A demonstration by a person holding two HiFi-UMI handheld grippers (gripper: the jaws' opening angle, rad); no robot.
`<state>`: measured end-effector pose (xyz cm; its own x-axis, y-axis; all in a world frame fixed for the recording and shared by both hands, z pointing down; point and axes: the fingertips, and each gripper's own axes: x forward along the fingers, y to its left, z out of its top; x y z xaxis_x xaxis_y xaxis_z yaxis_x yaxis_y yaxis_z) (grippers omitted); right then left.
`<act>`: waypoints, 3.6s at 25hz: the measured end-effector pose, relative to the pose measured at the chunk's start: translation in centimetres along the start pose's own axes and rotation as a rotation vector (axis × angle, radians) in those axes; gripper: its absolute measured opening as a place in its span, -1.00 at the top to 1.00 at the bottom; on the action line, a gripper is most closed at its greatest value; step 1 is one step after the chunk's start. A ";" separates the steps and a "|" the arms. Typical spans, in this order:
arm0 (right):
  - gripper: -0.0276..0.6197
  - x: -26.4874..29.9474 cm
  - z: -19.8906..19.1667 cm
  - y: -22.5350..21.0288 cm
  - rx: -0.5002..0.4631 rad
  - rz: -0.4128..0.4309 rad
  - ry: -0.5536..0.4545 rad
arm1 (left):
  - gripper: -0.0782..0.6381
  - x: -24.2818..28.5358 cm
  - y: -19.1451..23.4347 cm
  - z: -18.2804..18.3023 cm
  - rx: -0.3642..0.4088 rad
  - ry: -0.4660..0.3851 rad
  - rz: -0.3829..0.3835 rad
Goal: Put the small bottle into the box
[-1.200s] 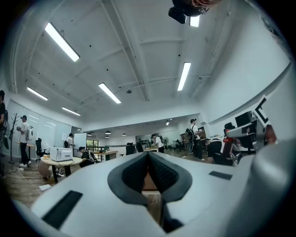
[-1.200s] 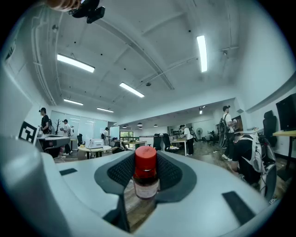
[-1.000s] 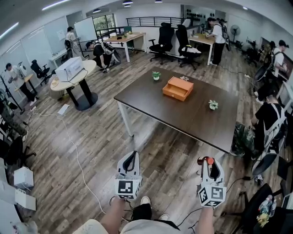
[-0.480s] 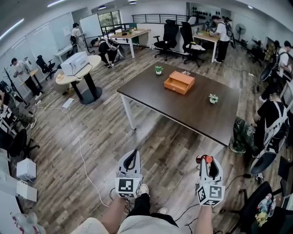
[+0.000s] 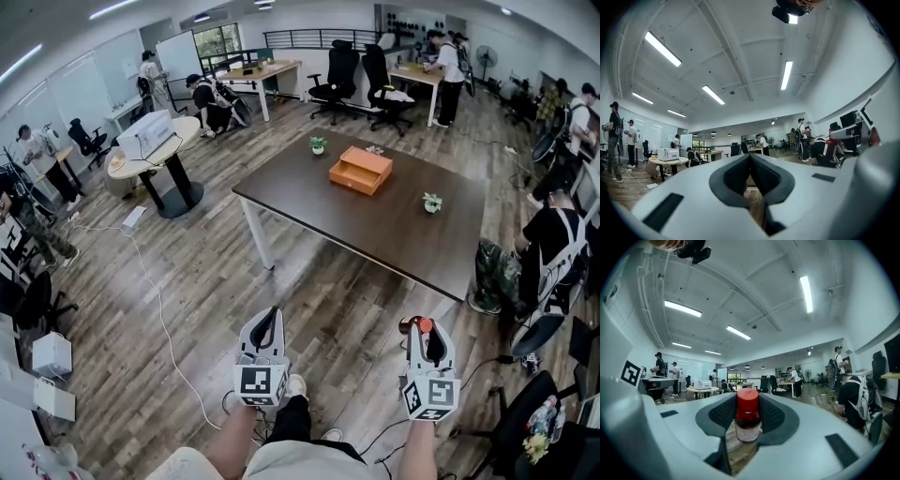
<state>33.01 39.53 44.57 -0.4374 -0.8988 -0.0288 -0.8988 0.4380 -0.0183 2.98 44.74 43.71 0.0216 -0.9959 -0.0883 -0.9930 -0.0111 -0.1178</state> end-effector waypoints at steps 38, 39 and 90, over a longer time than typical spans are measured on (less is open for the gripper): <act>0.49 36.9 -0.2 11.0 -0.057 0.073 0.033 | 0.78 26.4 24.3 -6.7 -0.071 0.025 0.021; 0.49 37.4 -0.4 11.2 -0.059 0.073 0.036 | 0.78 26.9 24.6 -6.9 -0.072 0.026 0.022; 0.49 65.9 -1.5 -18.7 0.014 -0.146 0.008 | 0.77 71.3 14.1 -6.9 -0.061 0.024 -0.161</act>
<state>20.96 -27.91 44.48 -0.3024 -0.9530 -0.0165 -0.9524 0.3029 -0.0360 -10.30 -27.05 42.55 0.1786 -0.9827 -0.0496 -0.9822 -0.1750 -0.0684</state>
